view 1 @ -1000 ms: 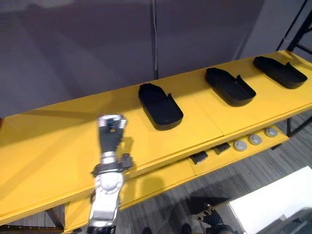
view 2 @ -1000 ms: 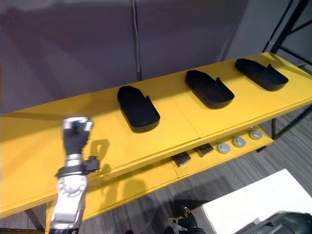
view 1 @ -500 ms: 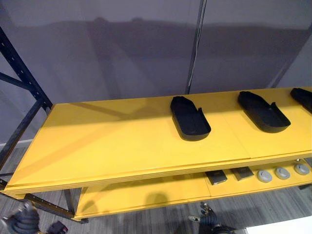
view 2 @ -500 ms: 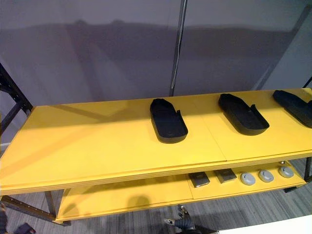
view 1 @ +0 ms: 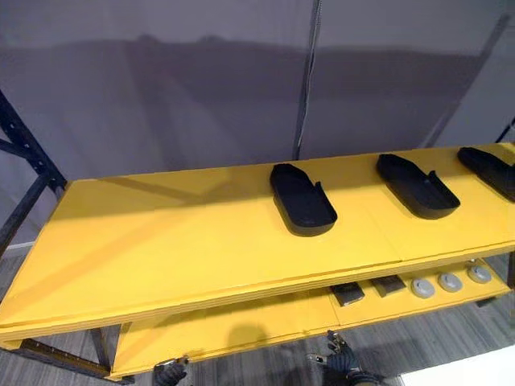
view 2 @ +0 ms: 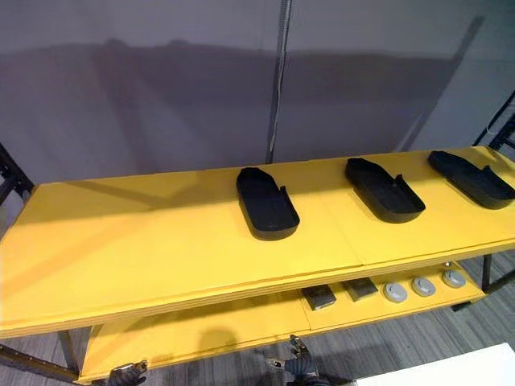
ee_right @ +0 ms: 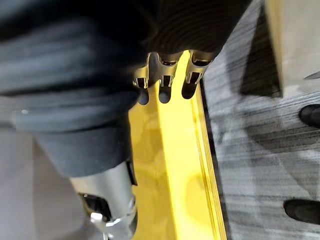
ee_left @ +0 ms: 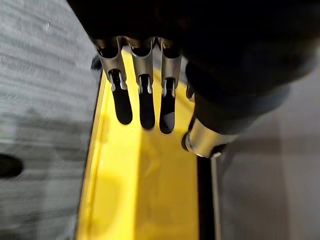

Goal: Walk over and take plastic housings, then place them on the shelf

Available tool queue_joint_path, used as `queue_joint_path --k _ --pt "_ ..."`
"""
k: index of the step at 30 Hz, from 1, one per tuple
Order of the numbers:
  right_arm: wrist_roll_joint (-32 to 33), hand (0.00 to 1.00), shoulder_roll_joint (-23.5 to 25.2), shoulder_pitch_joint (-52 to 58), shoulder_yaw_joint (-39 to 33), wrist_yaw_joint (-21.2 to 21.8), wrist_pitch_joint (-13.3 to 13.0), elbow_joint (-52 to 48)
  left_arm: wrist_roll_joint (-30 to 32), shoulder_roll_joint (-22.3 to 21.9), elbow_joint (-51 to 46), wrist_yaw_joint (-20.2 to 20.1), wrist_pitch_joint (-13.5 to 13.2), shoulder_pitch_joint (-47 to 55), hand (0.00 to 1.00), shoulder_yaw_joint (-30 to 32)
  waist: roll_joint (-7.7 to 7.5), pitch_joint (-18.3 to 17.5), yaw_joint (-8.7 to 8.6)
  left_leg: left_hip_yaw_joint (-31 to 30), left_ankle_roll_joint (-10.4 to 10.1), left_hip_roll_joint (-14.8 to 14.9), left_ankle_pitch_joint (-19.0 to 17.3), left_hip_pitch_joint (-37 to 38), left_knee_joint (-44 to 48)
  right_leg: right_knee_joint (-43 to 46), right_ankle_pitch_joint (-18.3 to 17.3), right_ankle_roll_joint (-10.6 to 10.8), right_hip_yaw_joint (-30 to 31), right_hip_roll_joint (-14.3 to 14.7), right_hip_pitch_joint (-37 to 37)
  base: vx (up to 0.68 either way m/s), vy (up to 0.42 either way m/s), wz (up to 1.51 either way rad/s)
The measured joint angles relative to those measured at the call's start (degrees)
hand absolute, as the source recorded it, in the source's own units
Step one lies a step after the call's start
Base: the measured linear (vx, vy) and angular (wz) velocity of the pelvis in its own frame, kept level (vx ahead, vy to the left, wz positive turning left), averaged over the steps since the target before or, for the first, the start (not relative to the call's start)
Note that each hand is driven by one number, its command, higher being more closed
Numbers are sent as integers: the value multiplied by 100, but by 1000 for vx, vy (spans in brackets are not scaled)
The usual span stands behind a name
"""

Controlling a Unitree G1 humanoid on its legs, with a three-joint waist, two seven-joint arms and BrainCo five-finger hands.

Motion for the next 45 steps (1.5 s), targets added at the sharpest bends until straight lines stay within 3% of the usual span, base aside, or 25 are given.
queue_joint_path --k 11,19,21,25,29,32,33,34,36,39,40,41,42,43,45 --pt "16 0 8 -71 -314 -340 -10 300 240 172 495 -12 -50 -344 0 -663 113 82 -63 289 -31 94 -19 142 -51 -15 -17 -31 332 135 -70 -7 -10 -17" --pt "22 0 25 -89 -393 -361 -28 293 352 261 661 -24 -50 -360 0 -763 81 159 -141 372 -89 153 -64 137 75 5 8 -69 427 183 -67 -41 -16 -6" --pt "20 0 25 -207 -393 -365 -30 266 349 268 653 -22 -51 -374 0 -754 75 362 -135 437 -87 204 -260 52 461 96 8 -71 521 197 -96 -81 -19 -17" --pt "17 0 27 -276 -391 -367 -33 66 341 194 521 -17 -52 -375 0 -755 64 439 -134 489 -51 264 -505 -362 1057 275 13 -77 687 213 -397 -74 -3 -20" --pt "-57 0 139 -379 -384 -357 -32 -285 341 146 303 0 -52 -378 0 -635 8 599 -62 1067 34 330 -720 -519 1411 442 137 -66 1302 300 -815 -87 70 -80" --pt "-173 0 307 -518 -322 -345 -29 -480 347 158 175 71 -69 -604 0 -559 -39 717 -29 1845 149 518 -966 -868 1832 385 487 39 1966 425 -1322 -118 77 -122" --pt "-234 0 325 -545 -323 -348 -25 -501 354 173 168 93 -79 -811 0 -533 -93 793 -41 2053 219 566 -955 -973 1850 333 543 7 1899 400 -1419 -146 96 -100" --pt "-234 0 326 -543 -323 -350 -16 -496 363 183 177 98 -89 -917 0 -536 -104 831 -7 2175 247 595 -933 -1002 1840 633 491 -47 1641 334 -1576 -108 89 -79" --pt "-234 0 283 -494 -318 -360 -15 -361 482 194 268 89 -88 -1115 0 -647 -100 855 -86 2464 266 666 -862 -970 1748 2074 -223 -164 754 141 -1866 -38 62 -67" --pt "-259 0 158 -514 -267 -366 -20 145 571 226 441 68 -77 -1222 0 -734 -194 788 -185 2783 223 658 -817 -845 1770 2398 -832 -121 10 -136 -1455 8 -29 -56" --pt "-267 0 138 -524 -258 -366 -17 229 571 248 445 66 -76 -1253 0 -723 -242 768 -174 2818 218 630 -815 -881 1821 2233 -829 -134 -67 -154 -1476 9 -105 -99" --pt "-303 0 -12 -638 -135 -366 -17 389 571 279 490 66 -51 -1277 0 -697 -210 739 -134 2443 216 559 -799 -955 1786 1679 -743 -270 -136 16 -1398 -31 -158 -121" --pt "-359 0 -174 -744 -61 -370 -16 564 571 256 607 58 -18 -1312 0 -708 -82 667 -168 2215 246 629 -685 -1006 1592 1033 -289 -341 58 286 -1241 -59 -138 -129" --pt "-361 0 -221 -757 -61 -388 -16 621 572 258 628 58 -20 -1319 0 -730 -54 614 -144 2231 212 642 -590 -994 1503 748 -101 -340 168 357 -1198 -87 -94 -115" --pt "-362 0 -335 -765 -106 -453 -16 677 569 287 681 50 -38 -1412 0 -894 -106 559 -138 2332 128 656 -412 -938 1323 159 324 -385 526 495 -1134 -87 -13 -98"
